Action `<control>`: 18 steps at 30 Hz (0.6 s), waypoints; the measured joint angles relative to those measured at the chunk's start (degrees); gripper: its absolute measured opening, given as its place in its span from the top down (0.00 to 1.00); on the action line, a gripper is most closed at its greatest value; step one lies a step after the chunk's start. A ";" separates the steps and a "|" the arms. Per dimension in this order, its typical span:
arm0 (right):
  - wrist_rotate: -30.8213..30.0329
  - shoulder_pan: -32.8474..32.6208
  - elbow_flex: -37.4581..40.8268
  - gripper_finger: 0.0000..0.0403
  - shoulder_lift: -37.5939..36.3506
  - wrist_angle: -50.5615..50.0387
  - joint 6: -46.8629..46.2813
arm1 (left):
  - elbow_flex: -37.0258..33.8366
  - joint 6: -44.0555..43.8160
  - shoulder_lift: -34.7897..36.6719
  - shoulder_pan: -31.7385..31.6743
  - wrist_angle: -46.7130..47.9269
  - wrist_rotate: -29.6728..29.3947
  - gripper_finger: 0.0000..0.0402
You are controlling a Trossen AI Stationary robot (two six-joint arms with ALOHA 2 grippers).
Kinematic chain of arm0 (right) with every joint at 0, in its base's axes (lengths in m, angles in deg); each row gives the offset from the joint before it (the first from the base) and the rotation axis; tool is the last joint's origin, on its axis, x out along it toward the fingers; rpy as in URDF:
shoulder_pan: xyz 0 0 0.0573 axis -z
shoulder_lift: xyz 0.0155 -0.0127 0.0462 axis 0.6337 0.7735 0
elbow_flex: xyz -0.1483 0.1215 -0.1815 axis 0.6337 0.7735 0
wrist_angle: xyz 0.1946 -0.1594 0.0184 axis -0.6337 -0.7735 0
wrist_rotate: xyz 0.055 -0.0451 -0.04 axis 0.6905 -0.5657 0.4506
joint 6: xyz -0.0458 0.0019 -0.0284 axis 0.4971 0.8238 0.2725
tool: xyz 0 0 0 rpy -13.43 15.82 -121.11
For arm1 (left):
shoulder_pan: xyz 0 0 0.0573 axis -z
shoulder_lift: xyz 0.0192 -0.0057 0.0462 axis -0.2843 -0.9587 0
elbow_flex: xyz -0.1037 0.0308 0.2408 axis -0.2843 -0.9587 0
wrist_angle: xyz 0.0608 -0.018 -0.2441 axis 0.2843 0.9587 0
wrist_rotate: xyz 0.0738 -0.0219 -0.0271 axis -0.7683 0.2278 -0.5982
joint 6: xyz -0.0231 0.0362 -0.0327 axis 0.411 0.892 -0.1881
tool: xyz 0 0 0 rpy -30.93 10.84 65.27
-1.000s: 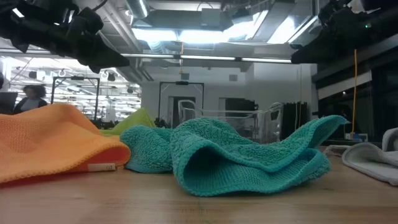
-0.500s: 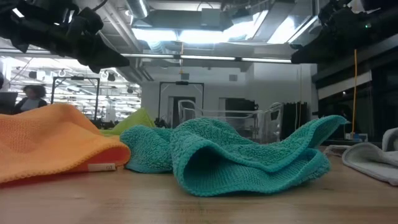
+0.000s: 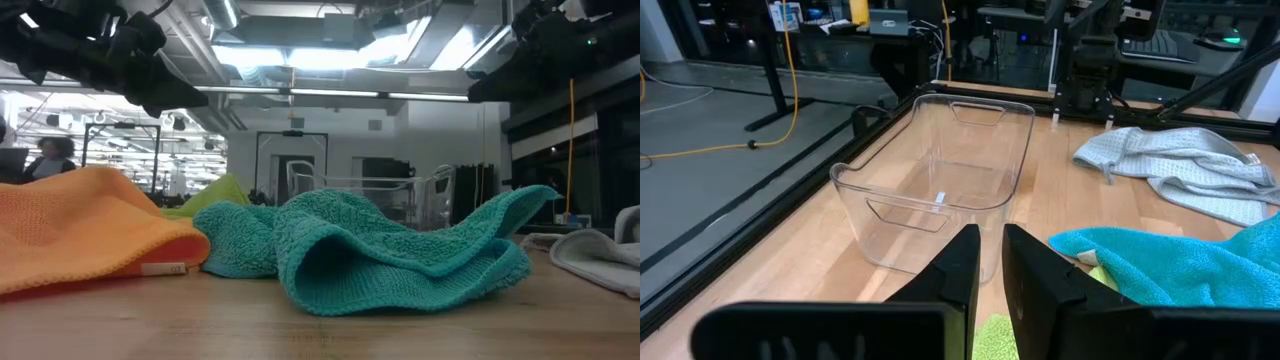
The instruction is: Fold microfiber towels
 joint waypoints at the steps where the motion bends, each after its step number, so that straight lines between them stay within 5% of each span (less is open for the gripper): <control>1: -0.01 0.01 -0.02 0.63 0.08 0.50 -0.06 | -0.01 -0.02 0.00 0.00 -0.01 0.01 0.90; 18: 0.02 0.01 -0.02 0.63 0.16 1.77 -3.12 | 0.00 0.00 0.00 0.00 0.00 -0.07 0.90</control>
